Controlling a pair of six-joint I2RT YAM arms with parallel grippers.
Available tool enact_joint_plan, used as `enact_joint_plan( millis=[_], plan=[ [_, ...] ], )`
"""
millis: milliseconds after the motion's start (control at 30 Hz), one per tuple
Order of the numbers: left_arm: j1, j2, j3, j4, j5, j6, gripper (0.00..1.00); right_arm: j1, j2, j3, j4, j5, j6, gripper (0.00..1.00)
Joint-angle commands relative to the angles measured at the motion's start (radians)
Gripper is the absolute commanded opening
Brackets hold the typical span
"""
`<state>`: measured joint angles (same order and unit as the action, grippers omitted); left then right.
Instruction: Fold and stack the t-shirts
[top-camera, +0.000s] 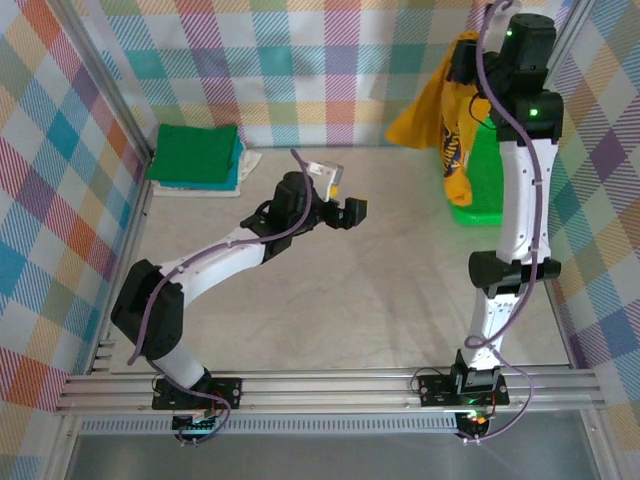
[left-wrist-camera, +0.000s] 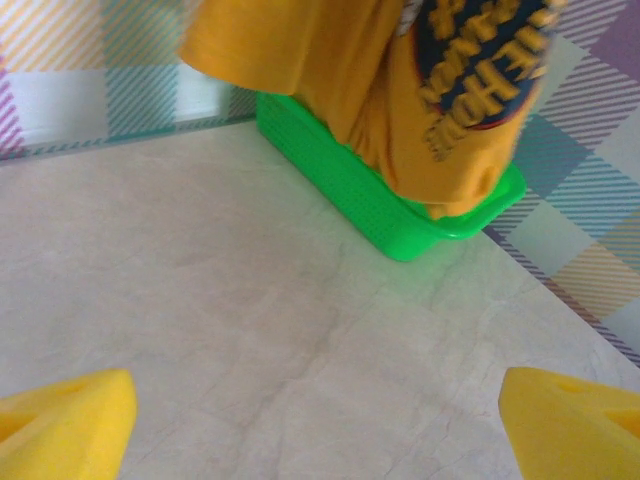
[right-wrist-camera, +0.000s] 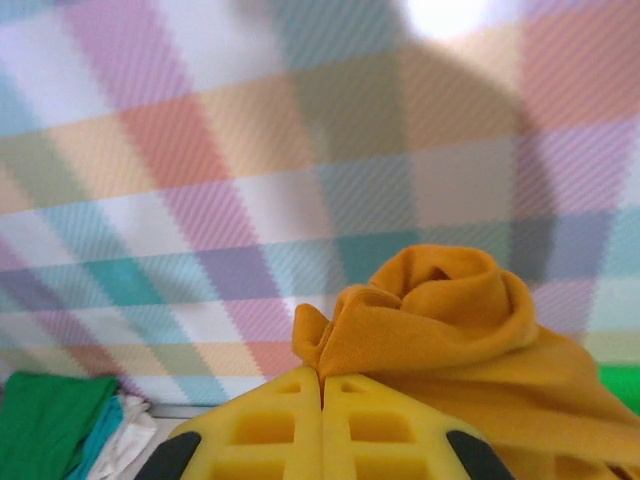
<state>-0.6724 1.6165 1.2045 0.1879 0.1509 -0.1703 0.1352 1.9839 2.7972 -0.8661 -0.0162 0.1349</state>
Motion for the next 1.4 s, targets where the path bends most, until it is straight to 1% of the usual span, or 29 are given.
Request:
enact_joint_plan(
  millis=[0, 167, 233, 367, 433, 567, 700, 733, 800, 833, 867, 933, 1000, 1033, 1067, 1100, 1167, 1267, 1300, 1367],
  plan=[
    [0.022, -0.057, -0.055, 0.042, -0.029, 0.014, 0.94, 0.083, -0.103, 0.015, 0.118, -0.022, -0.115, 0.0],
    [0.036, -0.096, -0.11, 0.046, -0.055, 0.015, 0.94, 0.197, -0.141, 0.0, 0.094, -0.136, -0.113, 0.0],
    [0.039, -0.113, -0.13, 0.05, -0.078, 0.018, 0.94, 0.249, -0.158, -0.055, 0.077, -0.156, -0.103, 0.0],
    [0.045, -0.152, -0.187, 0.062, -0.135, 0.021, 0.94, 0.314, -0.191, -0.296, 0.094, -0.226, -0.031, 0.0],
    [0.052, -0.162, -0.207, 0.061, -0.151, 0.023, 0.94, 0.337, -0.199, -0.421, 0.126, -0.218, -0.018, 0.0],
    [0.068, -0.17, -0.23, 0.032, -0.176, 0.037, 0.94, 0.348, -0.218, -0.717, 0.273, -0.161, 0.018, 0.0],
    [0.074, -0.162, -0.261, 0.029, -0.199, 0.039, 0.95, 0.348, -0.238, -0.994, 0.442, -0.146, 0.059, 0.0],
    [0.074, -0.159, -0.265, 0.027, -0.203, 0.034, 0.95, 0.349, -0.239, -1.041, 0.464, -0.151, 0.071, 0.03],
    [0.074, -0.151, -0.281, 0.033, -0.211, 0.021, 0.95, 0.349, -0.239, -1.129, 0.487, -0.166, 0.083, 0.2],
    [0.074, -0.147, -0.284, 0.035, -0.211, 0.016, 0.95, 0.351, -0.242, -1.158, 0.49, -0.168, 0.09, 0.31],
    [0.075, -0.14, -0.288, 0.035, -0.21, 0.014, 0.96, 0.351, -0.246, -1.183, 0.487, -0.17, 0.094, 0.39],
    [0.076, -0.115, -0.281, 0.029, -0.209, 0.011, 0.96, 0.351, -0.266, -1.225, 0.484, -0.171, 0.091, 0.46],
    [0.076, -0.078, -0.258, 0.007, -0.196, 0.008, 0.96, 0.351, -0.305, -1.266, 0.478, -0.138, 0.081, 0.51],
    [0.075, -0.059, -0.248, 0.004, -0.19, 0.004, 0.96, 0.351, -0.324, -1.287, 0.478, -0.106, 0.079, 0.56],
    [0.076, -0.037, -0.24, 0.008, -0.182, -0.005, 0.97, 0.349, -0.346, -1.315, 0.481, -0.064, 0.076, 0.64],
    [0.076, -0.012, -0.233, 0.018, -0.172, -0.014, 0.97, 0.345, -0.361, -1.338, 0.476, -0.03, 0.072, 0.67],
    [0.075, 0.041, -0.218, 0.046, -0.148, -0.03, 0.97, 0.331, -0.368, -1.371, 0.46, -0.017, 0.066, 0.69],
    [0.074, 0.121, -0.163, 0.035, -0.121, -0.056, 0.96, 0.3, -0.344, -1.411, 0.425, -0.043, 0.098, 0.71],
    [0.073, 0.142, -0.148, 0.035, -0.11, -0.057, 0.94, 0.289, -0.333, -1.428, 0.428, -0.065, 0.107, 0.72],
    [0.07, 0.16, -0.144, 0.059, -0.106, -0.061, 0.94, 0.285, -0.304, -1.452, 0.437, -0.081, 0.111, 0.72]
  ],
)
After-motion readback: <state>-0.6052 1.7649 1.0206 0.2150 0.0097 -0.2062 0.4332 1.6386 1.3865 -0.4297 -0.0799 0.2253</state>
